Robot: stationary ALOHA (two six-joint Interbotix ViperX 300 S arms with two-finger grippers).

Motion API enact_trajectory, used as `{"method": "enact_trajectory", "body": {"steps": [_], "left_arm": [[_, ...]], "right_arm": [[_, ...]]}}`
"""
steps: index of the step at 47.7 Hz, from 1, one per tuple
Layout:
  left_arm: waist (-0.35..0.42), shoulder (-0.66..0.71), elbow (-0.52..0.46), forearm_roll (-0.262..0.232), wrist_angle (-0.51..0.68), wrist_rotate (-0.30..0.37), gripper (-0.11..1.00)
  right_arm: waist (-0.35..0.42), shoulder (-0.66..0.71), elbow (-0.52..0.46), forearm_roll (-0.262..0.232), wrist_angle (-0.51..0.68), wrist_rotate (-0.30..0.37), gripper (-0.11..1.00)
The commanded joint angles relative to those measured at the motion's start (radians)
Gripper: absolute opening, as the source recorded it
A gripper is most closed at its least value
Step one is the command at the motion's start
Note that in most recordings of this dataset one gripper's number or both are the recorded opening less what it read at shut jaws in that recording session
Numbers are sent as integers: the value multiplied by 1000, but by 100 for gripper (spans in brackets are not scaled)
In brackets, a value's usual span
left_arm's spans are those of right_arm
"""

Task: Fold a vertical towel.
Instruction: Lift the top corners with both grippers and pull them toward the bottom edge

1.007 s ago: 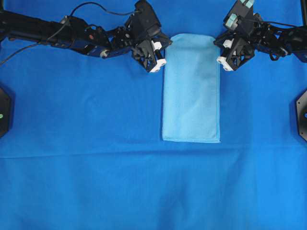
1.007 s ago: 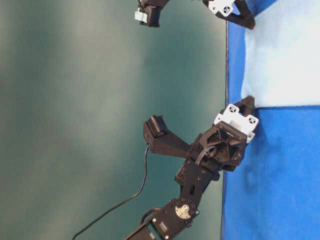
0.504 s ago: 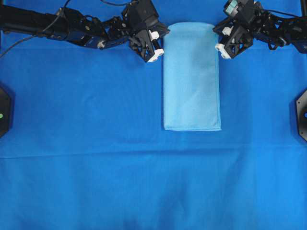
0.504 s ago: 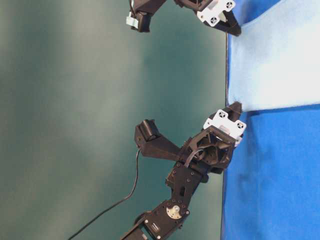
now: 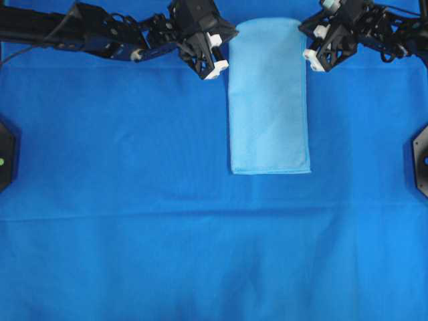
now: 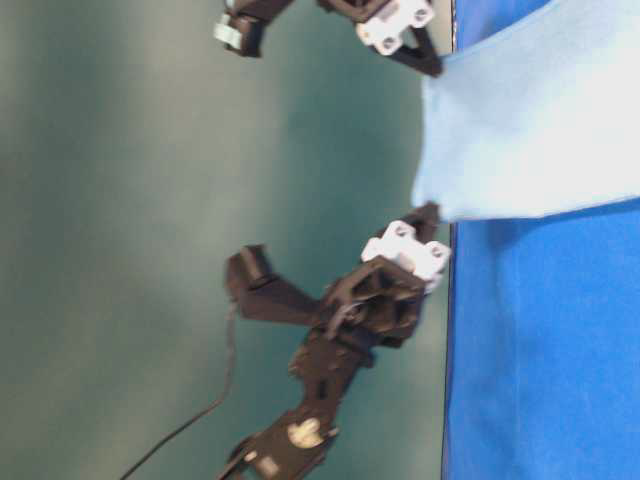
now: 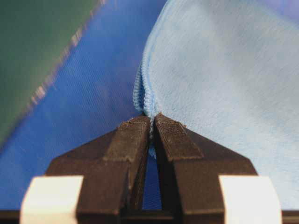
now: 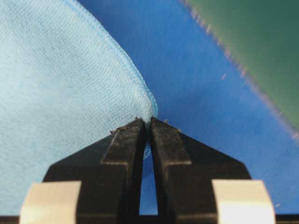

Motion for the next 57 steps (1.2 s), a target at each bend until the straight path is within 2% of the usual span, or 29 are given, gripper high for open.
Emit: {"method": "enact_trajectory", "body": {"steps": [1,9,21,34,46,57], "left_arm": [[-9,-78,5,3,2,23,3],[-38,-141,38,3,2,46,3],[-100,-192,103,3,2,74,3],[-202,-219,179,2,3,69,3],[-298,-218,216,2,5,21,3],[-364,-167,218,2,6,11,3]], "right_arm": [[-3,-66,2,-2,6,-2,6],[6,-146,41,-2,21,6,6],[72,-288,127,14,60,20,6],[227,-410,222,31,150,80,6],[382,-414,250,32,189,169,6],[474,-342,252,34,186,232,6]]}}
